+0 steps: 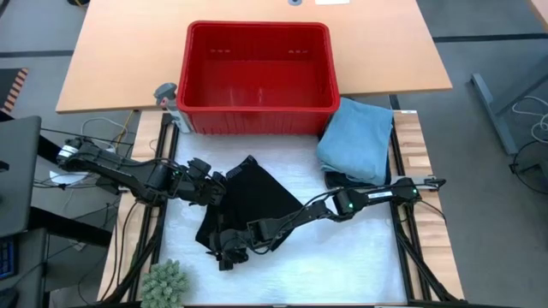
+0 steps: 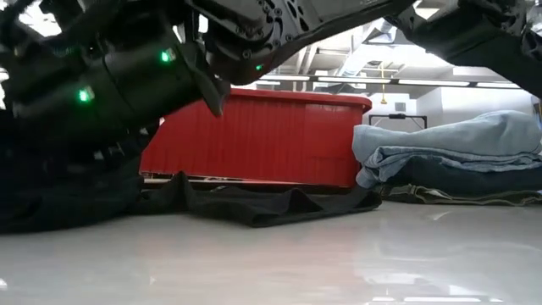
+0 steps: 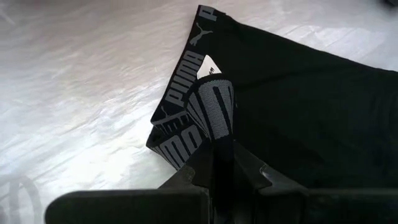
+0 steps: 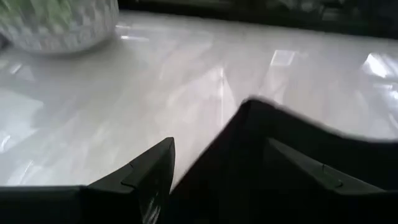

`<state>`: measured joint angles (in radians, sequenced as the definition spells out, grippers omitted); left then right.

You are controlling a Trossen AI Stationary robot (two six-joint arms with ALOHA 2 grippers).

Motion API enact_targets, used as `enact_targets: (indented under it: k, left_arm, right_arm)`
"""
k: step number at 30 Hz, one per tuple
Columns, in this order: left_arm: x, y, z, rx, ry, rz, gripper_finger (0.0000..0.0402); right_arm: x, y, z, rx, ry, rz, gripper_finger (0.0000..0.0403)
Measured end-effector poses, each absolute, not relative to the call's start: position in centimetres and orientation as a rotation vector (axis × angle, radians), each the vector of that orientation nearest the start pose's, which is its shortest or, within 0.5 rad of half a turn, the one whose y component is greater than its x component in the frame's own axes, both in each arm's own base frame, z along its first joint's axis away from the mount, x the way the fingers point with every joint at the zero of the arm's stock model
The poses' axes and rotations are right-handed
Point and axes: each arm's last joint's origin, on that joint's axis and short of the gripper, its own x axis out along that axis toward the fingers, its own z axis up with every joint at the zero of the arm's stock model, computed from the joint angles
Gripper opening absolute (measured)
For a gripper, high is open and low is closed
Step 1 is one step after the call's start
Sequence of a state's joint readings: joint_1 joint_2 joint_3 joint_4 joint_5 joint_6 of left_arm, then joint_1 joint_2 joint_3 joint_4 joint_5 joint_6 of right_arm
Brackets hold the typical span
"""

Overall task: Fold Laundry from Bin
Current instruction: Fold the black boxer short

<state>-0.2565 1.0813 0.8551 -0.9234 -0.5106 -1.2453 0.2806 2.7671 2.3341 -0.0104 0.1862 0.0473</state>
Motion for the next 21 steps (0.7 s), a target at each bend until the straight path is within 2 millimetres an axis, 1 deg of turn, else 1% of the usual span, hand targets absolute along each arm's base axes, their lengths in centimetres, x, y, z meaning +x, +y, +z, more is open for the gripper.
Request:
enact_targets:
  k: [4,10,15,18,21]
  left_arm:
    - [18.3,-3.4,25.5,-0.689,0.747,0.818,0.0011]
    - [18.3,-3.3,25.5,-0.694,0.743,0.822,0.0011]
    - [18.4,-3.3,25.5,-0.689,0.736,0.827,0.0011]
    - [18.4,-3.3,25.5,-0.689,0.735,0.828,0.0011]
    - [18.3,-3.3,25.5,-0.69,0.737,0.827,0.0011]
  right_arm:
    - [57.8,16.1,10.9,-0.05,0.45,0.082,0.027]
    - [57.2,15.9,10.1,-0.087,0.571,0.11,0.0269]
    - [56.9,16.0,9.8,-0.122,0.622,0.128,0.0265]
    - [56.8,16.0,9.7,-0.111,0.635,0.127,0.0243]
    - [56.8,16.0,9.6,-0.087,0.644,0.12,0.0205]
